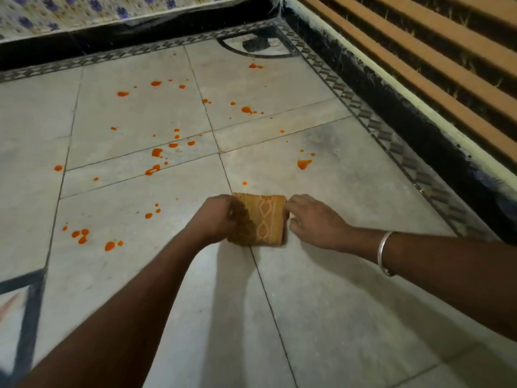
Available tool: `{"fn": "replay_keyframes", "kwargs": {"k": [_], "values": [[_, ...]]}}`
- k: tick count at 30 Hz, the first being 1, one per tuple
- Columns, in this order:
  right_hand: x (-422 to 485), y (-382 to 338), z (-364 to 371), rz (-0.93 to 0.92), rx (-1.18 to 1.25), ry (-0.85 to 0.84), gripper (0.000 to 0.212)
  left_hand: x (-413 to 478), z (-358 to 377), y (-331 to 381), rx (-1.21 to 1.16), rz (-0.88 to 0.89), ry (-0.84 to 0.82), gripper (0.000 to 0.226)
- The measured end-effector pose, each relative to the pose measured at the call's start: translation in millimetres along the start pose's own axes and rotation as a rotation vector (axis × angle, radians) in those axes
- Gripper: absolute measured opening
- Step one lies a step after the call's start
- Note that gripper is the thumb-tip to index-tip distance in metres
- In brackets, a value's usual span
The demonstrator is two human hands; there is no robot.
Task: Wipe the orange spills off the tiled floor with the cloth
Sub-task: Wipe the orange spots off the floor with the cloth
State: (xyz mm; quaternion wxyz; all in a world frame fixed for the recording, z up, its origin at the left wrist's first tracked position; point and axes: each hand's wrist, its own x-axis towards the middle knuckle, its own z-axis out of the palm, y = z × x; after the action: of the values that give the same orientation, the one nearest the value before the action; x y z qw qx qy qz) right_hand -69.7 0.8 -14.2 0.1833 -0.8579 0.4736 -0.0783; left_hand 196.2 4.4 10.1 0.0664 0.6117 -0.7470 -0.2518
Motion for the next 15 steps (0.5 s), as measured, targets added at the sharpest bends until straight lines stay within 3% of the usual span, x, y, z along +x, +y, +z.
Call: {"fn": "replay_keyframes", "kwargs": {"k": [2, 3, 5, 10, 15], "values": [[8.1, 7.3, 7.1, 0.112, -0.025, 0.082, 0.042, 3.2, 3.0, 7.0, -0.042, 0.007, 0.197, 0.041], [10.9, 7.6, 9.3, 0.185, -0.06, 0.049, 0.048, 3.6, 8.0, 13.2, -0.012, 0.035, 0.2, 0.053], [13.4, 6.8, 19.7, 0.29, -0.131, -0.031, 0.06, 3.8, 25.8, 28.1, 0.119, 0.073, 0.107, 0.064], [0.1, 6.7, 60.3, 0.372, -0.174, 0.01, 0.067, 8.5, 84.4, 43.2, 0.304, 0.009, 0.011, 0.076], [-8.4, 19.0, 75.4, 0.312, -0.252, 0.103, 0.068, 15.0, 91.2, 33.9, 0.356, 0.004, 0.046, 0.075]]}}
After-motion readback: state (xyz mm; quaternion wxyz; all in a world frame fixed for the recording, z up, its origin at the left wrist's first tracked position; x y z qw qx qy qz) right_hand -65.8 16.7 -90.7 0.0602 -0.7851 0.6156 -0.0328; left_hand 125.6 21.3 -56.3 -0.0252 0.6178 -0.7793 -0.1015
